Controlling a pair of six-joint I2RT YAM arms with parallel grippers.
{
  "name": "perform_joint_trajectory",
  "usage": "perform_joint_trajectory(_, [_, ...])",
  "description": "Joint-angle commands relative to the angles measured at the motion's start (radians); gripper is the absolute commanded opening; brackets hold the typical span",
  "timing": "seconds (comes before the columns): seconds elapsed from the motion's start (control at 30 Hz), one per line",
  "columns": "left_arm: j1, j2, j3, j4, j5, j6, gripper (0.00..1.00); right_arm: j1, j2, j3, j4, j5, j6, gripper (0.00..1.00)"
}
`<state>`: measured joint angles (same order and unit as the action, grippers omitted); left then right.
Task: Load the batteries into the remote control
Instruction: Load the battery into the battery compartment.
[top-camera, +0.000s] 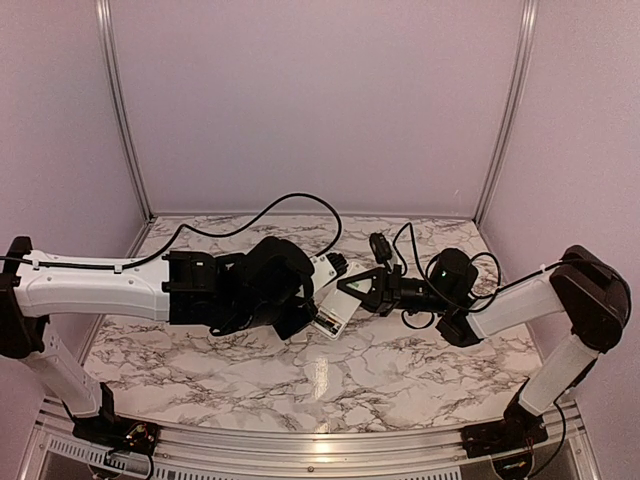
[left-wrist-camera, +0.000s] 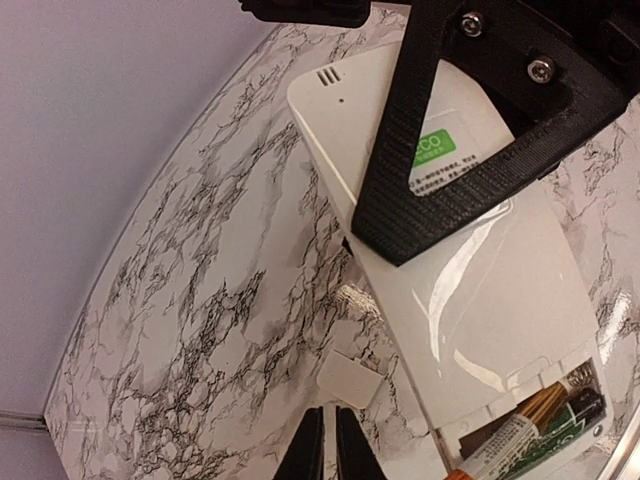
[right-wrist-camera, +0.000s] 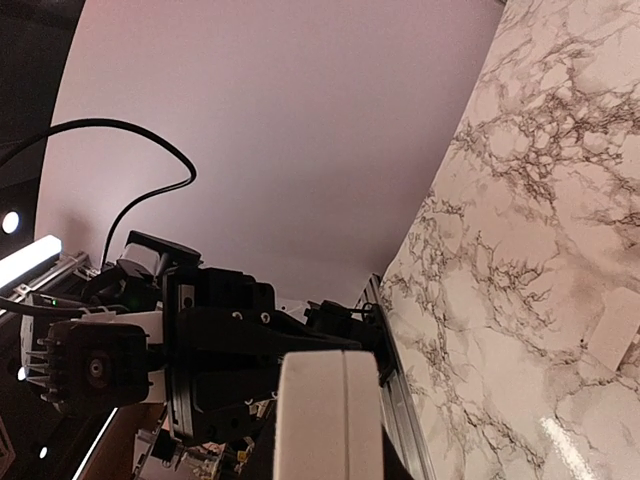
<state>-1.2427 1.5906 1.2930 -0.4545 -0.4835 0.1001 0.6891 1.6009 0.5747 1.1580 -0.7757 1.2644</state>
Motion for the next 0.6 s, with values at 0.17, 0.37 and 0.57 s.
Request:
perform_joint_trajectory(0.17, [-0.024, 0.079, 0.068, -0.073, -0.043, 0.030, 0.03, -0.012, 0.010, 0.014, 0.025, 0.006, 0.019, 0.00])
perform_joint_trajectory(0.37, [-0.026, 0.075, 0.074, -0.074, -0.021, 0.012, 0.02, -0.017, 0.014, 0.005, 0.043, 0.004, 0.032, 0.00])
perform_joint_trajectory(0.57, [-0.012, 0.043, 0.051, -0.070, -0.039, -0.022, 0.05, -0.023, 0.013, -0.008, 0.056, 0.003, 0.039, 0.00])
